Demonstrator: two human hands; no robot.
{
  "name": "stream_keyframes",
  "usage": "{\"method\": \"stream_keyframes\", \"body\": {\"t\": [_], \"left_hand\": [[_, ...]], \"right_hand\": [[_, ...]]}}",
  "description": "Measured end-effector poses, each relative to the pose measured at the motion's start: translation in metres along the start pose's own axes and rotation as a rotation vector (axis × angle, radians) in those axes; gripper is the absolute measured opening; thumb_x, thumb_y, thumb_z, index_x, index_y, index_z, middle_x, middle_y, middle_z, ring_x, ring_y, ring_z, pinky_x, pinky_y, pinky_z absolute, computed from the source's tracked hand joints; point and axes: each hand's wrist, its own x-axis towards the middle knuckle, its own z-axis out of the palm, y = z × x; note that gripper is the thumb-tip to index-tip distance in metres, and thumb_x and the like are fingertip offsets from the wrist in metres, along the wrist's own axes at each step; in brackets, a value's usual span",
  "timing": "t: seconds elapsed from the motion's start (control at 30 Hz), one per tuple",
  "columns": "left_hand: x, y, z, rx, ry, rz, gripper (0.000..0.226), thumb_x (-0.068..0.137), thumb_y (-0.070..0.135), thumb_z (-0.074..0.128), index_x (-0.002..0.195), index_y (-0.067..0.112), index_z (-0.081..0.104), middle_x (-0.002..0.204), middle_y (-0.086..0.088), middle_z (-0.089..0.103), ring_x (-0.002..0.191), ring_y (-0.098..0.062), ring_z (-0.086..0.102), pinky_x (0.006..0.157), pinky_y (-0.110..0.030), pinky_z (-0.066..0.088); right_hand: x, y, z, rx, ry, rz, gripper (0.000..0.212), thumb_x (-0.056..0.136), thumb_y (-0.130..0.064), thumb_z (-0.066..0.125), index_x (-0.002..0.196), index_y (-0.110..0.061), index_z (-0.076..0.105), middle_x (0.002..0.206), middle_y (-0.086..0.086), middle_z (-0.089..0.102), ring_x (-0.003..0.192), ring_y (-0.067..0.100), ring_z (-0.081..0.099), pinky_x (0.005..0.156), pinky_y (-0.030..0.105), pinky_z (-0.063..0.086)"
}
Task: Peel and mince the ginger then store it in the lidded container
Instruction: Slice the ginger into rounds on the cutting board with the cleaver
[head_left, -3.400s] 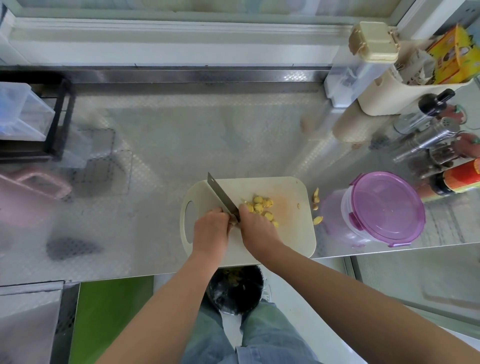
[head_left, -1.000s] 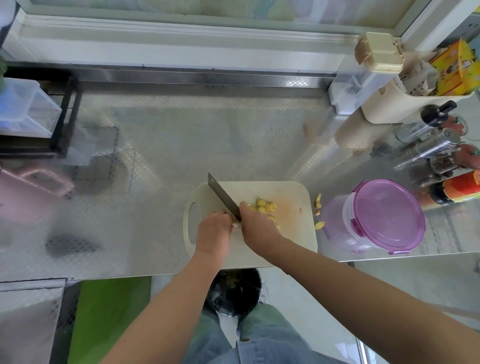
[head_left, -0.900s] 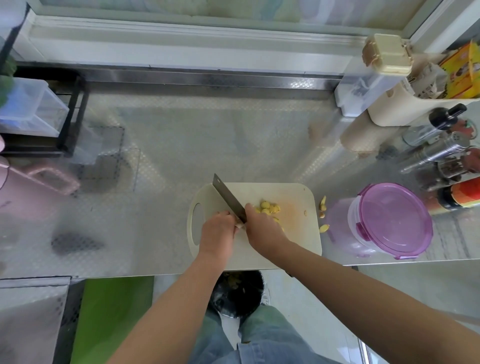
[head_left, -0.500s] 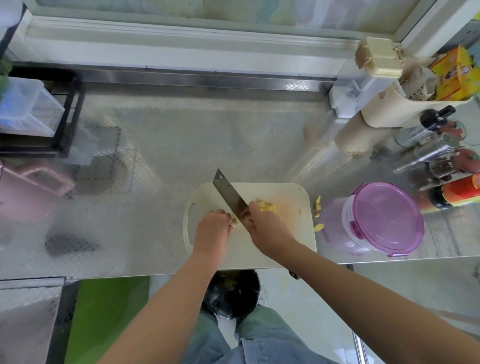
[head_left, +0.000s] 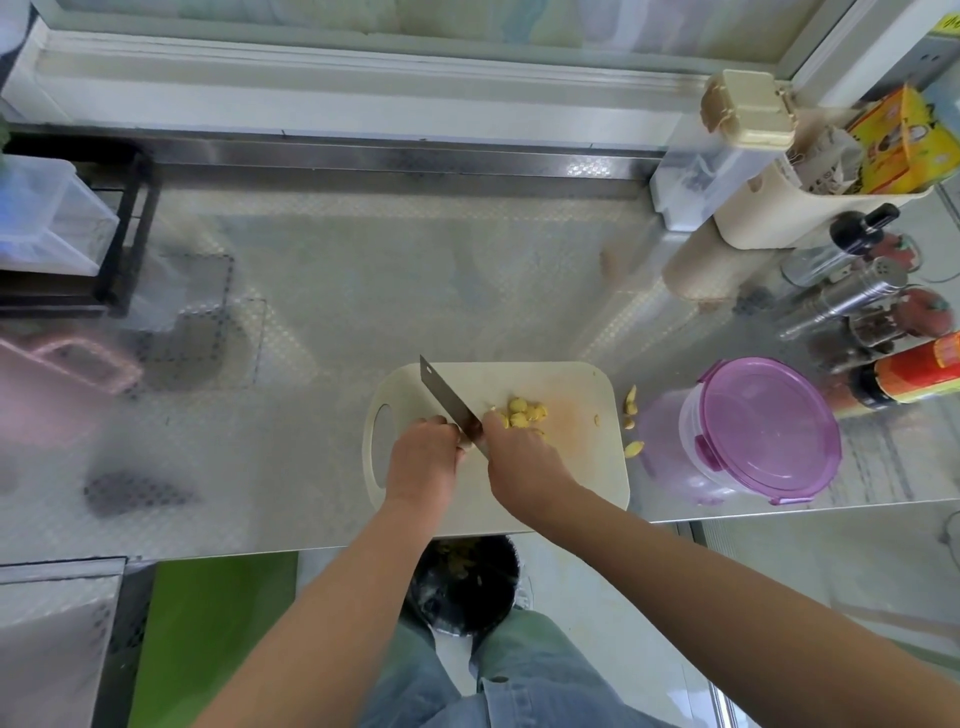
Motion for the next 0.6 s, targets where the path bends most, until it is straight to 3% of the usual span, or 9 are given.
{"method": "stream_keyframes", "body": {"t": [0.17,0.37,0.43,0.53,0.6], "left_hand": [[0.002,0.0,0.0,0.004,-0.009,-0.01,0.022,0.096,0.021,0.052,0.105,0.014,0.072,0.103,-0.003,0.067,0.098,-0.023,0.057,0.077,-0.034,0.048],[0.002,0.001,-0.001,-0.01,-0.008,-0.042,0.02,0.094,0.017,0.053,0.099,0.013,0.072,0.101,-0.004,0.067,0.096,-0.023,0.057,0.078,-0.035,0.048],[0.002,0.0,0.001,-0.02,0.004,-0.042,0.019,0.094,0.019,0.055,0.102,0.016,0.073,0.102,-0.003,0.068,0.096,-0.022,0.057,0.08,-0.034,0.049],[0.003,0.002,0.001,-0.003,-0.005,-0.04,0.02,0.094,0.021,0.056,0.104,0.017,0.073,0.104,-0.002,0.067,0.097,-0.022,0.058,0.08,-0.033,0.049],[0.004,0.001,0.002,0.012,-0.011,-0.035,0.021,0.095,0.022,0.055,0.106,0.017,0.072,0.105,-0.001,0.067,0.099,-0.022,0.058,0.08,-0.033,0.049]], "right_hand": [[0.002,0.0,0.004,-0.013,0.014,-0.021,0.03,0.092,0.002,0.04,0.118,-0.012,0.036,0.094,0.011,0.06,0.076,0.029,0.055,0.059,0.035,0.038],[0.013,-0.01,-0.003,0.03,0.009,-0.056,0.021,0.091,0.002,0.039,0.095,-0.016,0.03,0.081,0.003,0.048,0.068,0.026,0.046,0.055,0.033,0.031],[0.008,-0.005,-0.003,0.042,0.003,-0.04,0.018,0.092,0.0,0.039,0.102,-0.014,0.034,0.081,0.005,0.047,0.069,0.026,0.044,0.057,0.034,0.033],[-0.004,0.005,0.001,0.02,-0.019,-0.016,0.032,0.092,0.001,0.039,0.121,-0.011,0.036,0.09,0.01,0.055,0.072,0.024,0.044,0.059,0.033,0.034],[-0.009,0.009,0.004,0.016,-0.025,-0.007,0.034,0.092,0.001,0.039,0.124,-0.012,0.035,0.088,0.008,0.053,0.073,0.023,0.045,0.059,0.033,0.036]]}}
